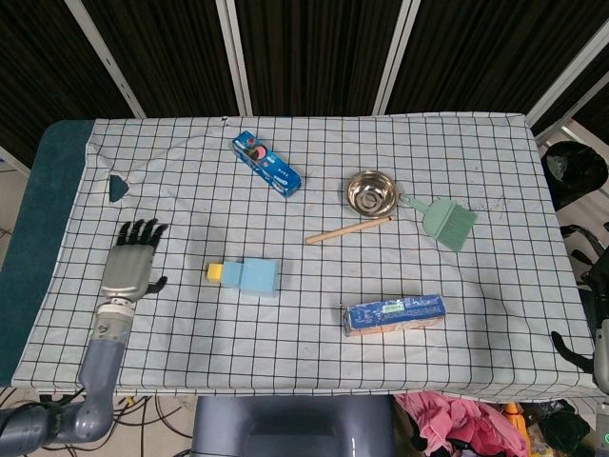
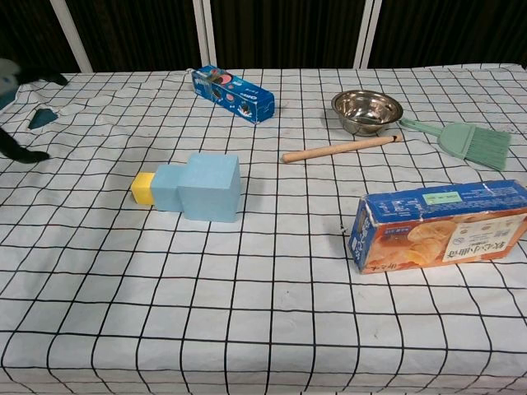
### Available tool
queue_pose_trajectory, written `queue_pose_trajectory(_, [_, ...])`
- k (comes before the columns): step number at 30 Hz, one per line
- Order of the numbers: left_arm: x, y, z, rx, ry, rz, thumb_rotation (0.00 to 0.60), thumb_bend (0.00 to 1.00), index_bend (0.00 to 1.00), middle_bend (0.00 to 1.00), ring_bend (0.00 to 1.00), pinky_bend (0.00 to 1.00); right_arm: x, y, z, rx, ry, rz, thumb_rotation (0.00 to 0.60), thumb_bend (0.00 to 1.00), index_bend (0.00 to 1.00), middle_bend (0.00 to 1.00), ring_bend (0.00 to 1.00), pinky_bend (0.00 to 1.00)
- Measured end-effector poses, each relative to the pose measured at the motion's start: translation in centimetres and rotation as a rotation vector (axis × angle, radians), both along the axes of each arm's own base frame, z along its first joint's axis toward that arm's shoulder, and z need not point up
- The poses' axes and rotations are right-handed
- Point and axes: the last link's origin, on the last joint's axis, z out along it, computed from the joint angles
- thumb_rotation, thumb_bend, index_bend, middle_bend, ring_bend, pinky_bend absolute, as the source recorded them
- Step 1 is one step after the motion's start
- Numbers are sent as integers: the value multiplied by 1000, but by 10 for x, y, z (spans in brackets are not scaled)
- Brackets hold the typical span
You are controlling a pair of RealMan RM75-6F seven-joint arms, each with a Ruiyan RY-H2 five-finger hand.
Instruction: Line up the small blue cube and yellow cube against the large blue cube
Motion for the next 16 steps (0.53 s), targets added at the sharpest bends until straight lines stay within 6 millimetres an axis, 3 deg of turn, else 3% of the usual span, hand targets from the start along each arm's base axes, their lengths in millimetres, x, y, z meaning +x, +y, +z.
queue_pose_trajectory(3, [-24, -22, 21, 56, -40, 14, 600, 188, 69, 23, 0, 0, 1, -1, -2, 7, 8, 0, 600, 184, 102, 49, 198, 119])
queue_pose_trajectory(11, [-76, -84, 57, 103, -203, 40, 600, 166, 48, 2, 0, 0, 6, -2, -10, 40, 16, 27, 600, 184, 101, 48, 197, 119])
queue_pose_trajectory(16, [-84, -107, 73, 99, -211, -22, 600, 166, 35, 1, 0, 0, 12, -3, -18, 68, 25, 52, 600, 185, 101, 49, 196, 119])
